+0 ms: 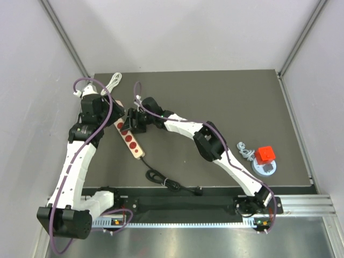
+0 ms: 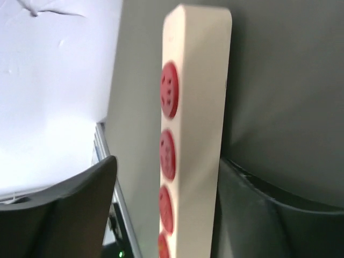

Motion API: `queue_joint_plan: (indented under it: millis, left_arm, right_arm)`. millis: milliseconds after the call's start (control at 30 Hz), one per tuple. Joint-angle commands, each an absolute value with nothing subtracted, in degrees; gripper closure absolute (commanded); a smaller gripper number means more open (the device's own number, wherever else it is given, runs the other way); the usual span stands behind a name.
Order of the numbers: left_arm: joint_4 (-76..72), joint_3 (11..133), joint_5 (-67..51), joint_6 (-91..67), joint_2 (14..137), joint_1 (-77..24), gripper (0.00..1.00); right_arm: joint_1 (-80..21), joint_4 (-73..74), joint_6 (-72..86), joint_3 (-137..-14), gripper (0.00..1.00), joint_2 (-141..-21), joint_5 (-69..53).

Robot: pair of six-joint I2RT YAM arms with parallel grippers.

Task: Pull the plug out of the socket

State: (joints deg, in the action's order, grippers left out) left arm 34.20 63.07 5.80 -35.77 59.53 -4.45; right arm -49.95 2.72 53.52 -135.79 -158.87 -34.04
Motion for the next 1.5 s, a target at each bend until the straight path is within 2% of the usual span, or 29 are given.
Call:
queue_joint_plan:
  millis: [0, 100, 233, 367, 533, 600, 733, 867, 1033, 1300, 1433, 1467]
  left_arm:
    - [31.03, 63.28, 4.05, -34.37, 59.41, -4.57, 1.0]
    - [31.55, 63.37, 2.82, -34.28, 59.85, -4.66, 1.0]
    - [32.08, 63.63, 0.8, -34.19, 60.47, -4.75, 1.0]
    - [31.91, 64.07, -3.59, -33.58, 62.31, -5.62, 1.0]
    - [28.67, 63.46, -11.33, -32.78, 66.0, -10.88, 1.0]
    - [21.15, 59.79, -10.82, -33.57, 65.4, -13.52, 1.0]
    - [3.73, 50.82, 2.95, -34.01, 64.16, -25.28, 1.0]
    - [-7.45, 47.11, 3.61, -36.04, 71.35, -26.54, 1.0]
    - [-17.63, 46.41, 4.3, -32.43, 80.67, -26.63, 1.0]
    - [-31.02, 42.45, 4.31, -28.92, 89.28, -26.63, 1.0]
    - [-33.83, 41.49, 2.81, -28.21, 91.67, -26.72, 0.92]
    - [-33.58, 41.14, 2.99, -28.3, 91.84, -26.63, 0.86]
  right_arm:
    - [-47.2, 8.52, 47.03, -130.18, 0.25, -149.34, -30.14]
    - [-46.06, 11.24, 43.78, -127.54, 0.18, -143.89, -30.15]
    - [-44.04, 11.25, 41.93, -120.95, 0.14, -135.72, -30.59]
    - [-41.23, 13.35, 38.78, -108.33, 0.08, -121.69, -25.68]
    - [-35.17, 15.47, 34.11, -90.12, 0.05, -105.06, -17.85]
    - [-32.19, 15.47, 32.88, -79.93, 0.04, -96.53, -16.71]
    - [-28.04, 15.38, 30.68, -64.1, 0.0, -82.82, -15.03]
    - [-25.32, 16.43, 31.2, -50.4, 0.0, -68.25, -15.12]
    - [-24.61, 20.9, 36.55, -41.06, 0.0, -54.79, -12.22]
    - [-24.52, 28.74, 37.79, -37.18, 0.0, -43.43, -9.4]
    - [-24.52, 30.06, 37.53, -36.65, 0.0, -41.84, -8.96]
    - [-24.52, 30.06, 37.44, -36.39, 0.0, -41.92, -8.96]
